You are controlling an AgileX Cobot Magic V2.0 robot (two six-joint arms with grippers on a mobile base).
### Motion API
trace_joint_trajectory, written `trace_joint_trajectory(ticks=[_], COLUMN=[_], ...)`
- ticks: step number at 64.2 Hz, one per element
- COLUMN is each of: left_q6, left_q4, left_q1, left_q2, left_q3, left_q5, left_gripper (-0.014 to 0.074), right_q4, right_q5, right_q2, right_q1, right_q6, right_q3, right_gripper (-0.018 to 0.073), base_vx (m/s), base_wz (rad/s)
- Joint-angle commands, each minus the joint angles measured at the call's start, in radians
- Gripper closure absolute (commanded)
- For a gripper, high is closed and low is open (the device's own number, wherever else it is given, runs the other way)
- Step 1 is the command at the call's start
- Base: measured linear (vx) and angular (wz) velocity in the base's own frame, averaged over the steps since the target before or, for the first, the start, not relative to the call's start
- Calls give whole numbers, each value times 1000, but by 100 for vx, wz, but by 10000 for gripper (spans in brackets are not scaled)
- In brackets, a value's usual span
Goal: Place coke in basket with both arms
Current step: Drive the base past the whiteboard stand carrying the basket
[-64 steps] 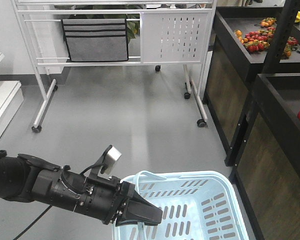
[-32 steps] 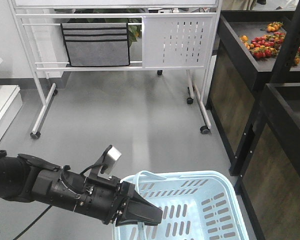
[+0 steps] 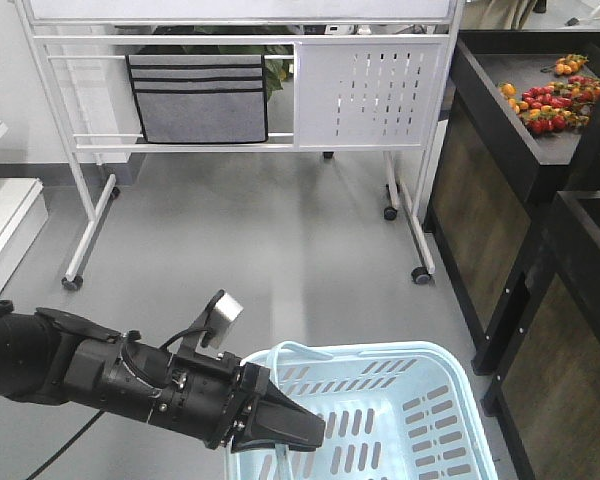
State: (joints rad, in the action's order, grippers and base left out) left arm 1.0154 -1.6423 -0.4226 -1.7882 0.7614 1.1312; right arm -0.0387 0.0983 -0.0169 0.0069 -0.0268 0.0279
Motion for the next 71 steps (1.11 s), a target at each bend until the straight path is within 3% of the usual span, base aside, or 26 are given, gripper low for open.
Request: trace_joint_trajectory(ticks=[1,71], left_q6=[6,6], left_q4=[-63,-63], left_q1=[-4,-4], left_q2=[50,50], left_q3=[16,16], left_q5=[104,104], left_gripper=[602,602], right_q4=[-4,-4], right_q5=[-78,-78], right_q2=[-6,-6], right_q1=[-5,-5], right_q6=[5,5], right_q3=[8,8], right_gripper=[569,569], base_vx=[14,15], base_wz=[2,0])
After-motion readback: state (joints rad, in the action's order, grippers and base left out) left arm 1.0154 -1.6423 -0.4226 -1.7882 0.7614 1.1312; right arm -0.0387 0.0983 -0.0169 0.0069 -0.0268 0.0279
